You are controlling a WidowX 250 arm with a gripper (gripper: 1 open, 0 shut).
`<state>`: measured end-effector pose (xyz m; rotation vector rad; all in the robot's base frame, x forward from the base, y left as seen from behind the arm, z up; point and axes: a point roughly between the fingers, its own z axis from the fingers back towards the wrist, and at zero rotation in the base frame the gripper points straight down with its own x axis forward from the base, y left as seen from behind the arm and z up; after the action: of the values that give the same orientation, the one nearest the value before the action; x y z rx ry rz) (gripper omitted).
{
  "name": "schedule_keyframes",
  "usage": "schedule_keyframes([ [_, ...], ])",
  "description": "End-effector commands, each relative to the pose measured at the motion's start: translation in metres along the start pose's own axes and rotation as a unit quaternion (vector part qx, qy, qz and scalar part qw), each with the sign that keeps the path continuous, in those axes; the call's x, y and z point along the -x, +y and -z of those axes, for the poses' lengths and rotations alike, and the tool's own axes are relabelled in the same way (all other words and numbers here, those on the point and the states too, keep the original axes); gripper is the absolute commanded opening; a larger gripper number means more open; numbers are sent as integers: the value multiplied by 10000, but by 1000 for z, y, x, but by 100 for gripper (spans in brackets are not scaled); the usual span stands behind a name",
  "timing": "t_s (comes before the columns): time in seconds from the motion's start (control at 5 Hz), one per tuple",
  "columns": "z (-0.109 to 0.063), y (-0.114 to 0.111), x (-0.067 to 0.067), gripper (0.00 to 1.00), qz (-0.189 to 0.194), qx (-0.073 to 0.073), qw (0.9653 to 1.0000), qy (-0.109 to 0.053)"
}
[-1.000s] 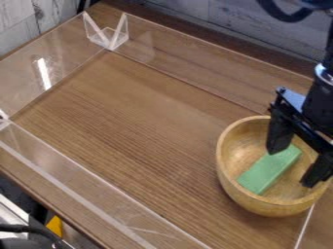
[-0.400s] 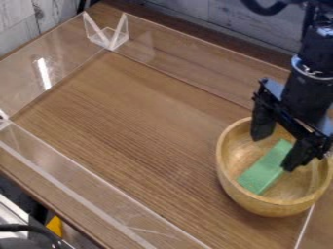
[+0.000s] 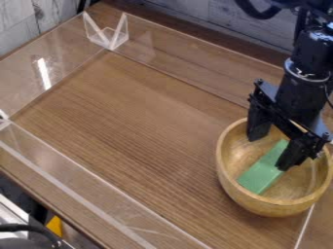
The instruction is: Remove the green block from inside the brown bowl and put it on the table
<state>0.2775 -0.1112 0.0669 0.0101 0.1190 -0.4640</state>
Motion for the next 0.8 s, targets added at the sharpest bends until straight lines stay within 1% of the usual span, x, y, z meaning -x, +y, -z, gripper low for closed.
schedule_keyframes([
  [0.0, -12, 1, -4, 100, -54, 7, 9998, -180],
  [0.2, -13, 0, -5, 100, -70, 28, 9998, -171],
  [0.4, -14, 2, -4, 100, -125, 13, 9998, -161],
  [0.6, -12, 1, -7, 100, -143, 12, 9998, -158],
])
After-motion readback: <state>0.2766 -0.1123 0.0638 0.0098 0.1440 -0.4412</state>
